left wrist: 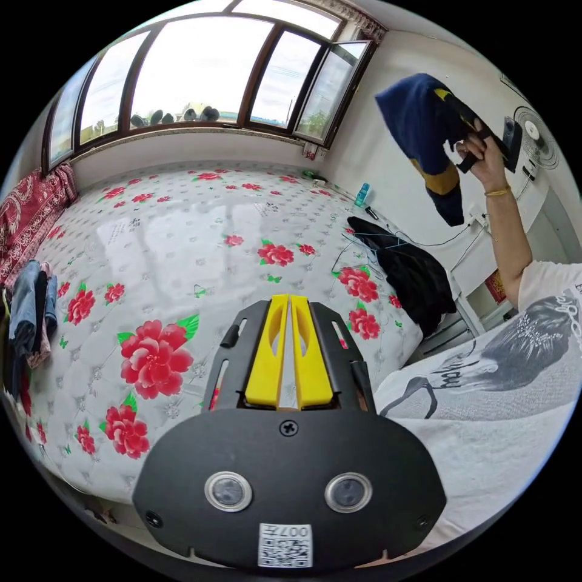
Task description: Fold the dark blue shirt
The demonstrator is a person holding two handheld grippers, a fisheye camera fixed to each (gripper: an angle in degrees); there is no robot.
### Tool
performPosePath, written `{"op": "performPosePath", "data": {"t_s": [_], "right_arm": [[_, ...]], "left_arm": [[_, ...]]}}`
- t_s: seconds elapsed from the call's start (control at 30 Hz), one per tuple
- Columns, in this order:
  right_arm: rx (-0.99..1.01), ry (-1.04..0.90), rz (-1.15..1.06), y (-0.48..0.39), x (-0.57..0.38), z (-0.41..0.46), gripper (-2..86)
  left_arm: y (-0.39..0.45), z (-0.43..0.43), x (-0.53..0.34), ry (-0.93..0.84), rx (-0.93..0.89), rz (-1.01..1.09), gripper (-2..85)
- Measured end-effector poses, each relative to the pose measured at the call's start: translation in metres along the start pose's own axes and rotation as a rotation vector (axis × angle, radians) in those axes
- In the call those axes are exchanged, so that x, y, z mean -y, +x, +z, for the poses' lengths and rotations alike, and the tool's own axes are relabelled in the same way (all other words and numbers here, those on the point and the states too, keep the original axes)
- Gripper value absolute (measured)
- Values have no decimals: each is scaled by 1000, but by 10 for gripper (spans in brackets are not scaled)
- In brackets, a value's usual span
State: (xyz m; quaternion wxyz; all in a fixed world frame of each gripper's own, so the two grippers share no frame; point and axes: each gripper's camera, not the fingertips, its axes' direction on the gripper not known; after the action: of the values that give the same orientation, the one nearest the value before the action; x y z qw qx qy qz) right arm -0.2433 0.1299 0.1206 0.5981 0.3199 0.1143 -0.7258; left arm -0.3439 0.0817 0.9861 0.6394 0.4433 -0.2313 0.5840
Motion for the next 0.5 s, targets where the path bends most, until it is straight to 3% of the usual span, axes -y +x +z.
{"op": "performPosePath", "data": {"t_s": [0.13, 0.2, 0.27, 0.37, 0.5], "right_arm": [[324, -204, 159, -95, -75, 159, -4], [475, -459, 367, -155, -150, 253, -5], [643, -526, 481, -186, -190, 279, -4], [623, -521, 527, -194, -202, 266, 15], [387, -569, 542, -139, -213, 246, 68]], "left_arm": [[-58, -12, -55, -99, -10, -1, 30], [-93, -17, -86, -159, -26, -11, 42], [-116, -19, -101, -198, -32, -8, 47], [-149, -11, -113, -268, -67, -8, 53], [-173, 12, -99, -283, -122, 36, 57]]}}
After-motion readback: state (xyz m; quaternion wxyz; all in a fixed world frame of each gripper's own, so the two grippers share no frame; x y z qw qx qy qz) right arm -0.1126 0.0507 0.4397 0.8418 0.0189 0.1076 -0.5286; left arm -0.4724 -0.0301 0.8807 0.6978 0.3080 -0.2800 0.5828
